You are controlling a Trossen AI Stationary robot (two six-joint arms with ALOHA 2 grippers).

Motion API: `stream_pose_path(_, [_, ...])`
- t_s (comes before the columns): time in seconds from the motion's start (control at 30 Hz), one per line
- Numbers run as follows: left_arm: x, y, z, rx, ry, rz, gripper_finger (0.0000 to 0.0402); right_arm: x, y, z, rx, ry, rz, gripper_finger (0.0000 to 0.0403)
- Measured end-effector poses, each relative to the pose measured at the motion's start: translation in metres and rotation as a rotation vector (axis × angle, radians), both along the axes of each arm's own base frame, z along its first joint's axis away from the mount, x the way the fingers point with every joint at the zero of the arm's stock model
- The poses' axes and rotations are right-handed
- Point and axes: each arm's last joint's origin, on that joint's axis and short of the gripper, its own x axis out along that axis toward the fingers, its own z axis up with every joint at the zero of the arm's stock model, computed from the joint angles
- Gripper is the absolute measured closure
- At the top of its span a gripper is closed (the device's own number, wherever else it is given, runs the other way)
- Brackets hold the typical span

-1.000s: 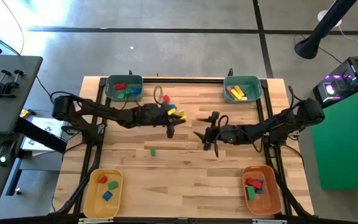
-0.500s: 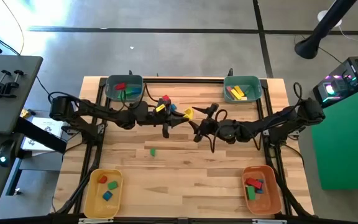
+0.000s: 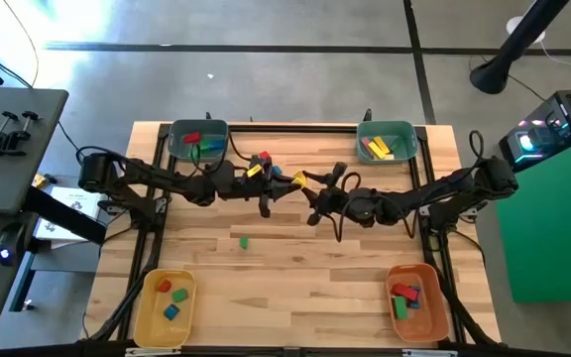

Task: Sort blocks by size
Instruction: Put the yellow arch block into the orange bin

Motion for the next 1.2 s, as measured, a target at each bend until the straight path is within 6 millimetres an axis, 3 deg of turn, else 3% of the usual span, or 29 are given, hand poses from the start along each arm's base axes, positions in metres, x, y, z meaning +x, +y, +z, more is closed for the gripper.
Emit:
stream_pose_path(0.1, [0.000, 0.000, -0.001, 0.006, 0.007, 0.006, 0.0360, 0.000, 0.000, -0.001, 0.026, -0.001, 0.006, 0.0271])
stream_pose_path(0.43, [0.000, 0.001, -0.006, 0.076, 0.063, -0.063, 0.0203, -0.008, 0.016, -0.006, 0.167, 0.036, 0.040, 0.0278])
stream_pose_path(0.57, [0.000, 0.002, -0.007, 0.100, 0.081, -0.091, 0.0175, -0.024, 0.028, -0.006, 0.248, 0.085, -0.003, 0.0279])
stream_pose_path(0.7, [0.000, 0.002, -0.012, 0.143, 0.125, -0.089, 0.0168, -0.055, 0.042, -0.004, 0.359, 0.159, -0.049, 0.0279])
stream_pose_path(0.83, [0.000, 0.002, -0.015, 0.187, 0.158, -0.088, 0.0168, -0.096, 0.058, 0.012, 0.650, 0.253, -0.048, 0.0279])
stream_pose_path(0.93, [0.000, 0.002, -0.016, 0.222, 0.171, -0.082, 0.0168, -0.121, 0.077, 0.024, 0.936, 0.422, -0.056, 0.0279])
stream_pose_path(1.1, [0.000, 0.002, -0.017, 0.256, 0.181, -0.077, 0.0168, -0.143, 0.122, 0.030, 1.411, 0.736, -0.189, 0.0279])
stream_pose_path(1.2, [0.000, 0.002, -0.018, 0.257, 0.188, -0.078, 0.0168, -0.154, 0.148, 0.024, 1.572, 0.870, -0.320, 0.0279])
